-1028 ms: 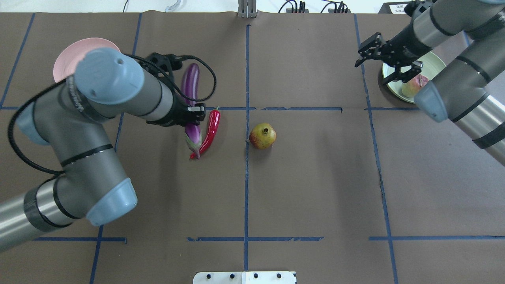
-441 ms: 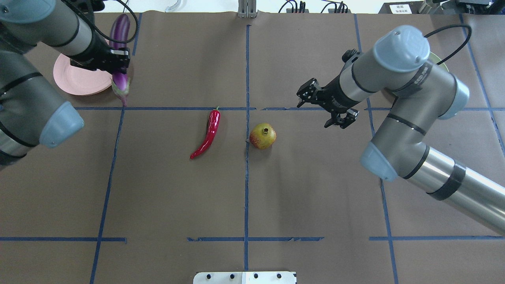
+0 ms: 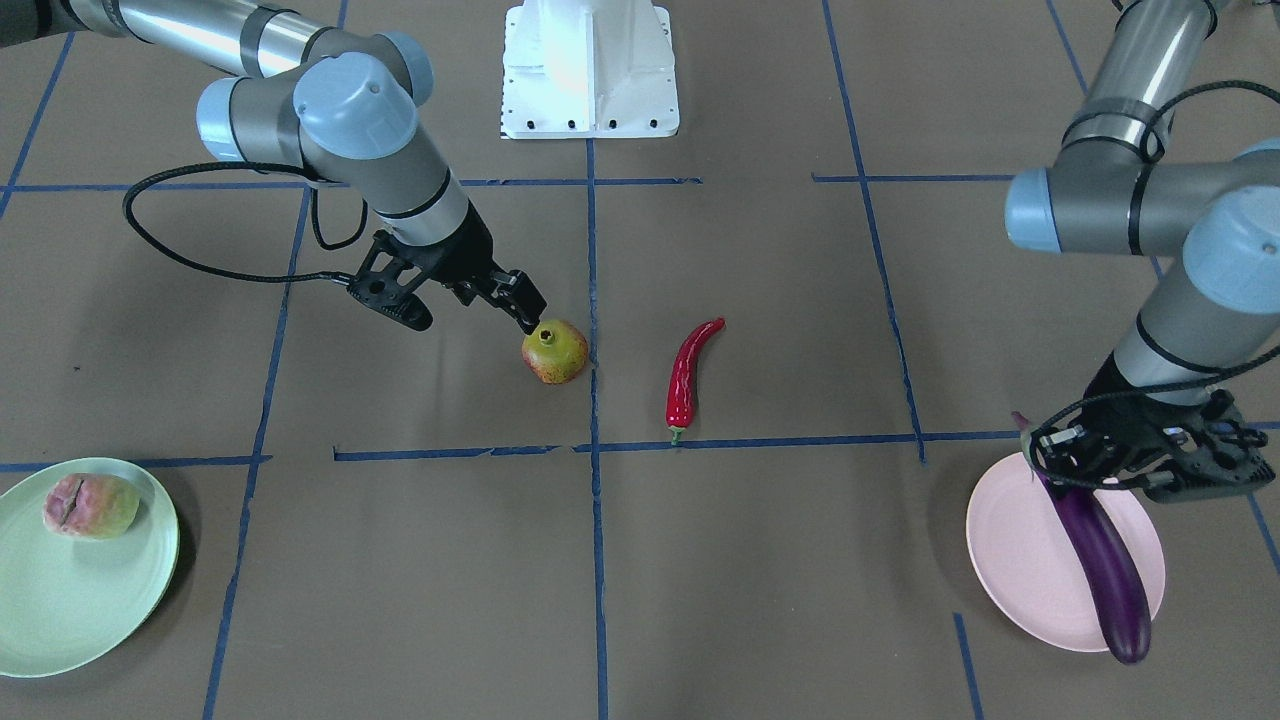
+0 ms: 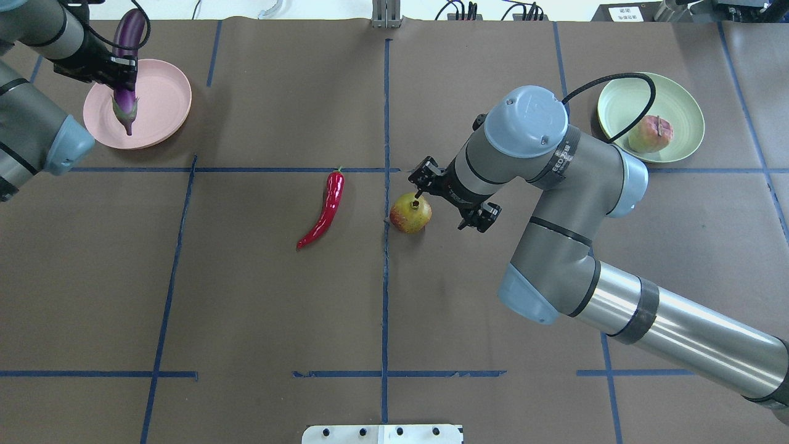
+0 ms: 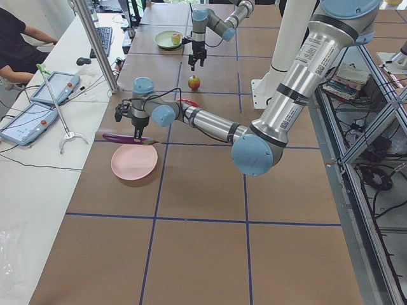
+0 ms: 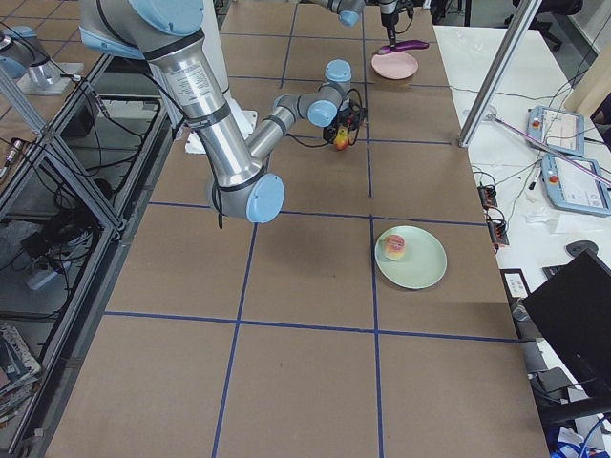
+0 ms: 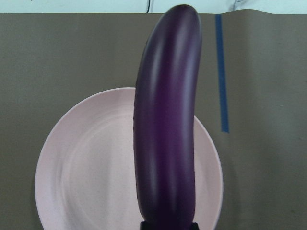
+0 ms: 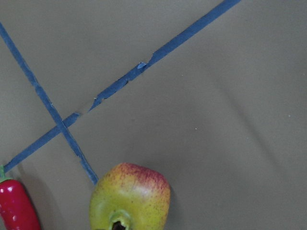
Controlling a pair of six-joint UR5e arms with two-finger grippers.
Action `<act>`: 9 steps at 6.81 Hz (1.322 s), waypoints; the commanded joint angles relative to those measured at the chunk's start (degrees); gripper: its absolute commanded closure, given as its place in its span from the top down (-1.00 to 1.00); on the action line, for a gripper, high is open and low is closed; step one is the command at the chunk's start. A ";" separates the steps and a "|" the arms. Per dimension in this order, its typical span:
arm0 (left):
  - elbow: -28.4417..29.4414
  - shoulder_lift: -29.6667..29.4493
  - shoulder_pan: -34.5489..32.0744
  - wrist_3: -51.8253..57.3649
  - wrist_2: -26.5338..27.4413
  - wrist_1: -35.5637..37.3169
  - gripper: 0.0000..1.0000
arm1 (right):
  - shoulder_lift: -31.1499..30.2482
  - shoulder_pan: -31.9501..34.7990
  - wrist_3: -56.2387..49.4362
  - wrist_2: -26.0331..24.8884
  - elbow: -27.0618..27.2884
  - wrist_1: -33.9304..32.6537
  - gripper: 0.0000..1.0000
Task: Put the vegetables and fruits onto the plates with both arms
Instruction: 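Carry the eggplant to the pink plate with the left gripper while the right returns, then grasp the yellow-red apple with the right gripper while the left releases the eggplant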
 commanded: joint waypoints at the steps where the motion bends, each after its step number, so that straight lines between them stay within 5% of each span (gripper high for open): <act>1: 11.32 -2.11 -0.25 1.82 0.11 -8.64 -0.40 | 2.79 -0.44 0.95 -1.03 -3.83 -0.85 1.00; 3: 12.77 -3.35 -0.34 1.82 0.20 -9.91 0.94 | 5.26 -0.70 5.62 -2.35 -6.67 -0.41 1.00; 9: 8.94 -4.85 -0.08 -2.82 -0.33 -10.35 1.00 | 8.08 -3.59 7.47 -6.56 -12.37 -0.06 1.00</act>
